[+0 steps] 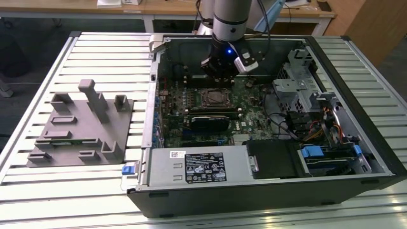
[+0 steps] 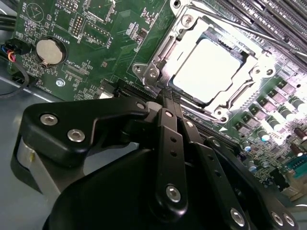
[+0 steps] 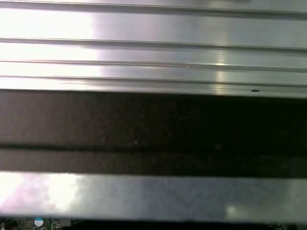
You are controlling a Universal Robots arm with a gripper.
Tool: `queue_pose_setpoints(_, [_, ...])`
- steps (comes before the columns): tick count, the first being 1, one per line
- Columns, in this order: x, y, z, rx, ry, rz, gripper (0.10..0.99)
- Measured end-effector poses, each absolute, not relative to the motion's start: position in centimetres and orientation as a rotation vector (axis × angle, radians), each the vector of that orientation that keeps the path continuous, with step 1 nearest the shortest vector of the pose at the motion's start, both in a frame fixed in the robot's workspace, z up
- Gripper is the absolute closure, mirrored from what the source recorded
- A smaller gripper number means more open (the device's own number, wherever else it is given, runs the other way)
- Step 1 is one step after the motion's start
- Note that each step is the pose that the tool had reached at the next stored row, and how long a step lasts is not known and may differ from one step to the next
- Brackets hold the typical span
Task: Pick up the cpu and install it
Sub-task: 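Install the second cpu locking lever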
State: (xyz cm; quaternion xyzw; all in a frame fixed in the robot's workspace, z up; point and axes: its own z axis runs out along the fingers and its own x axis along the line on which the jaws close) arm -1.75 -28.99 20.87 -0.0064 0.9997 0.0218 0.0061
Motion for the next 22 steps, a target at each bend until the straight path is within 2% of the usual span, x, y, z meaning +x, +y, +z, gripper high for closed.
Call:
queue_pose_setpoints(14, [-1.6,-29.8,20.9,-0.02,3.129,0.068,0.98])
queue_pose_setpoints(22, [-1.6,-29.8,23.0,-0.02,3.129,0.072,0.98])
